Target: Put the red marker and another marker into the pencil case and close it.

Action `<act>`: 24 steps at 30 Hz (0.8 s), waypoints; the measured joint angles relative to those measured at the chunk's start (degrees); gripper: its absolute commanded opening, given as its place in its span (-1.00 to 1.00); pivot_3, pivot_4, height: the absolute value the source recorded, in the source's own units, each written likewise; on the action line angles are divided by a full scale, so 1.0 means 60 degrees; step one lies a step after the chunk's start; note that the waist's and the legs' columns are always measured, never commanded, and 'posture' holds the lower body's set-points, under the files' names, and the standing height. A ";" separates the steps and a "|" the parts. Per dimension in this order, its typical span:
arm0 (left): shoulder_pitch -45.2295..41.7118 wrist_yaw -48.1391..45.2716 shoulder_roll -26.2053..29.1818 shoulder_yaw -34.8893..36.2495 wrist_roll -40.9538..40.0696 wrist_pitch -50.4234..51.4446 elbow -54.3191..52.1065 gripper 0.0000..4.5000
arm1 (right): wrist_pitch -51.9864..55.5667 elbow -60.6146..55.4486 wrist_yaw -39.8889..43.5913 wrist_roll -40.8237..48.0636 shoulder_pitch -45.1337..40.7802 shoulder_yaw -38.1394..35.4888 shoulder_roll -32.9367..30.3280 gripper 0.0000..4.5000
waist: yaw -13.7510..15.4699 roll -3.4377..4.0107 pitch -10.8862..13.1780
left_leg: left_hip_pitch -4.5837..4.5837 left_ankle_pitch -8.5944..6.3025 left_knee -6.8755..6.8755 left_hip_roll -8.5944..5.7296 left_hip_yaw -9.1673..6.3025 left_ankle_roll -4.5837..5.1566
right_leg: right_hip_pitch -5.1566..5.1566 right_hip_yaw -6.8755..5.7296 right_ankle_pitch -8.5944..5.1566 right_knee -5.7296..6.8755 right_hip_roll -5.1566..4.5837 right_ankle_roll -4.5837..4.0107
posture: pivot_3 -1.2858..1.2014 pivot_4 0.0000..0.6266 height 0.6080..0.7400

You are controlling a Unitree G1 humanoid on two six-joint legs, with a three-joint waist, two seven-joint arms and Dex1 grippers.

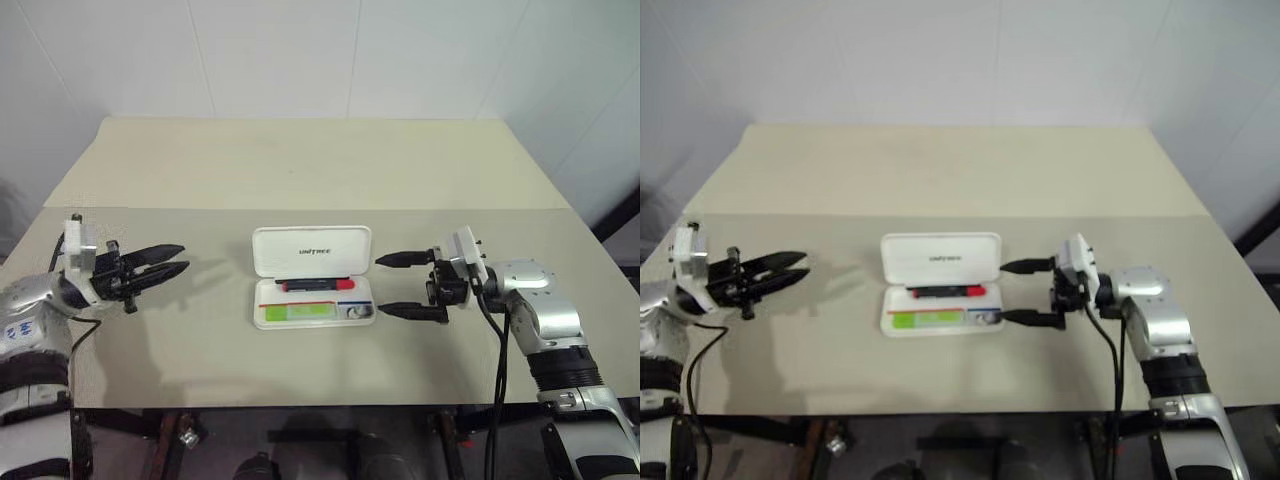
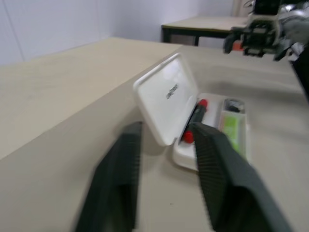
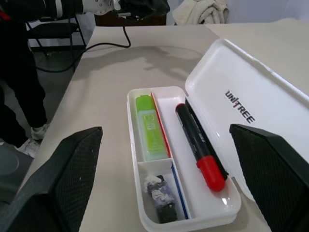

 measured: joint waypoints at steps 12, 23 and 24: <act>-0.3098 0.2135 -0.0893 -0.1483 0.2864 -0.1279 0.4081 -0.99 | -0.0165 0.0191 -0.0405 -0.0201 -0.0129 0.0000 0.0011 1.00 | 0.0197 0.0000 0.0000 | -0.0016 -0.0004 -0.0002 -0.0002 0.0009 0.0006 | -0.0001 -0.0001 0.0009 -0.0028 0.0002 0.0017 | 0.03 -0.52 1.00; -0.4160 0.3381 -0.2192 -0.1543 0.3773 -0.1140 0.4797 -0.99 | -0.0183 -0.0146 -0.0873 -0.0195 0.0110 -0.0051 0.0004 1.00 | 0.0202 -0.0003 0.0002 | -0.0016 -0.0002 0.0001 -0.0003 0.0010 0.0003 | 0.0000 -0.0001 0.0014 -0.0028 0.0002 0.0026 | 0.03 -0.52 1.00; -0.4212 0.3445 -0.2278 -0.1542 0.3831 -0.1148 0.4803 -0.99 | -0.0183 -0.0148 -0.0901 -0.0195 0.0131 -0.0089 0.0001 1.00 | 0.0202 -0.0003 0.0002 | -0.0016 -0.0002 0.0002 -0.0005 0.0010 0.0003 | 0.0000 0.0001 0.0015 -0.0028 0.0001 0.0027 | 0.03 -0.52 1.00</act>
